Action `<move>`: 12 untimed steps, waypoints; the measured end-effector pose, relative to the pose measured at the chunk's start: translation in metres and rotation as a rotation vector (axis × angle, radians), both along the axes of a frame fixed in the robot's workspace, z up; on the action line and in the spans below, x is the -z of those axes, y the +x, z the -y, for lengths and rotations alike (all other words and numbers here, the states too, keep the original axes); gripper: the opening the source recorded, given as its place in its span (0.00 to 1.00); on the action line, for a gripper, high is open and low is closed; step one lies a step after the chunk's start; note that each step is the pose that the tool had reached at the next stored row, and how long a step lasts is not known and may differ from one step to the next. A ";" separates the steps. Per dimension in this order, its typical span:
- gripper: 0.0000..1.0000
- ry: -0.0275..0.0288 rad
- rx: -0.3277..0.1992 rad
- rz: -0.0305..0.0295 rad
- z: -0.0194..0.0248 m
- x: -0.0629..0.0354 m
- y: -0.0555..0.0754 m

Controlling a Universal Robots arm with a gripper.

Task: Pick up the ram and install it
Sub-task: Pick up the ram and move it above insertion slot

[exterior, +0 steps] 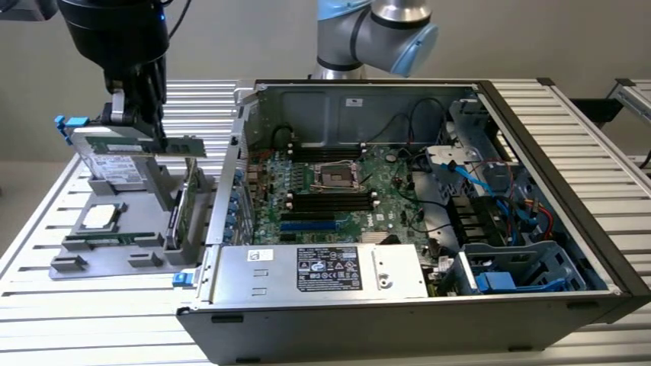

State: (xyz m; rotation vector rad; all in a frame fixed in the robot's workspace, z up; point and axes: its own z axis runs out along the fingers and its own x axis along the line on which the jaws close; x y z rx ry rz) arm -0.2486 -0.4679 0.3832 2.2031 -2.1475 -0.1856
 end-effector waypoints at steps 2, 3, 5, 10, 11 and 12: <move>0.14 0.0000 0.000 0.0000 -0.0002 -0.0008 0.006; 0.14 0.0000 0.000 0.0000 -0.0003 -0.0012 0.008; 0.14 0.0000 0.000 0.0000 -0.0006 -0.0020 0.014; 0.14 -0.0004 0.000 0.0000 -0.0012 -0.0034 0.031; 0.14 -0.0007 0.000 0.0000 -0.0014 -0.0035 0.035; 0.14 -0.0010 0.000 -0.0001 -0.0016 -0.0037 0.039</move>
